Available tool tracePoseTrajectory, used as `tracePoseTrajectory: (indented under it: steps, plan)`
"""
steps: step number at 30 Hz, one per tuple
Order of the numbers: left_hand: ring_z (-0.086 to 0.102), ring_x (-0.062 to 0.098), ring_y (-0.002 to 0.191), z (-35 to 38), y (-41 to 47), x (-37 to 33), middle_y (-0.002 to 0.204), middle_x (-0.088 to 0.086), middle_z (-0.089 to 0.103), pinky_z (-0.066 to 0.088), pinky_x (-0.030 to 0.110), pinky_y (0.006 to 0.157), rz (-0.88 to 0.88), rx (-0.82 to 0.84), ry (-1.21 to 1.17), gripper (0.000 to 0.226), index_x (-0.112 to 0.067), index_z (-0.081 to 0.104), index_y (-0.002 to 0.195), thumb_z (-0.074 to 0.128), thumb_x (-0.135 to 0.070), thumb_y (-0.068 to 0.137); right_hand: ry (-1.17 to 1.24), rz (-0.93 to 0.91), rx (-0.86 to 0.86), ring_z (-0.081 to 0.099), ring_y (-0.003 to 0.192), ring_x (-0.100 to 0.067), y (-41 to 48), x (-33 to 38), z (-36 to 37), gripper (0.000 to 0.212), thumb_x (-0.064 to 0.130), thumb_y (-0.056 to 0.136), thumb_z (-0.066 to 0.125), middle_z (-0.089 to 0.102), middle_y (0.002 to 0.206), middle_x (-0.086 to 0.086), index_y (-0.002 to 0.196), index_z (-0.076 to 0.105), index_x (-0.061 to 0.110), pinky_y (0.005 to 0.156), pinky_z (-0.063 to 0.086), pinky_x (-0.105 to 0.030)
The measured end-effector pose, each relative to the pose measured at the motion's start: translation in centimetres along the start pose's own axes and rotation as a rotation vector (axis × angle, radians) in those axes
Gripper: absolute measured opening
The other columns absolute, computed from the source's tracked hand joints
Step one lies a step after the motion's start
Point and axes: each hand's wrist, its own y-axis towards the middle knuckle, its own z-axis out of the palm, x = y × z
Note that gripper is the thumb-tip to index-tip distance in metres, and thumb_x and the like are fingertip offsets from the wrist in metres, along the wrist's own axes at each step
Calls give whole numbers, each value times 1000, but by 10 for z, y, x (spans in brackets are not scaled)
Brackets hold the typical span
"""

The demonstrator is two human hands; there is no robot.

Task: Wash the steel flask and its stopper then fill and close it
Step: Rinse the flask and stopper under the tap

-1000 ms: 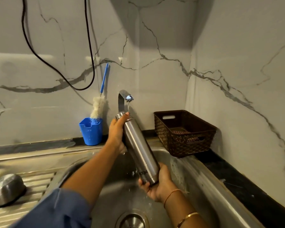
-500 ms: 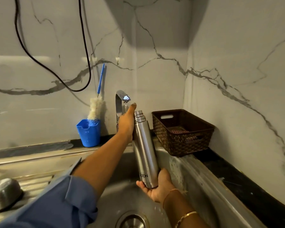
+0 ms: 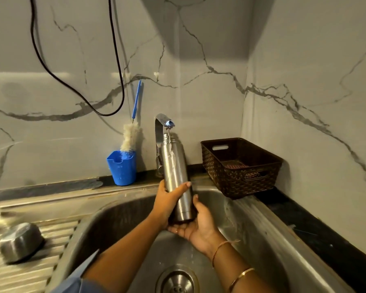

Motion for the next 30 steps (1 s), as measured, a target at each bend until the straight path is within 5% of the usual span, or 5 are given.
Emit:
tracePoseTrajectory:
  steps: [6, 9, 17, 23, 30]
  plan:
    - [56, 15, 99, -31, 5, 3, 112, -2, 53, 49, 26, 75, 160, -42, 278, 77, -32, 31, 125, 83, -26, 68, -429, -114, 50, 60, 106, -22, 3, -5, 1, 52, 56, 91, 39, 63, 119, -5, 131, 50, 25, 76, 50, -35]
    - [52, 9, 105, -48, 5, 10, 120, -7, 48, 46, 21, 81, 260, 78, 666, 86, -38, 28, 129, 84, -24, 65, -324, -193, 84, 55, 116, -21, 3, -1, 2, 69, 61, 77, 45, 58, 127, -3, 138, 41, 28, 97, 44, -46]
    - [44, 13, 120, -45, 8, -2, 136, -7, 44, 35, 36, 106, 464, 226, 1284, 89, -41, 21, 141, 75, -41, 71, -187, -683, -309, 53, 104, -23, 1, 22, -10, 60, 31, 92, 54, 47, 130, -5, 144, 23, 31, 86, 51, -48]
    - [36, 21, 130, -26, 31, -38, 142, -4, 38, 26, 43, 111, 679, 275, 1685, 87, -43, 15, 145, 64, -57, 75, 149, -643, -453, 54, 111, -34, -3, 38, -16, 42, 32, 92, 54, 48, 130, -12, 132, 42, 26, 67, 54, -47]
    - [44, 26, 125, -18, 38, -46, 142, 6, 39, 43, 39, 100, 379, 113, 1145, 94, -26, 33, 142, 71, -62, 64, 341, -591, -566, 52, 113, -39, -5, 43, -20, 43, 35, 91, 56, 47, 130, -16, 130, 44, 21, 60, 55, -48]
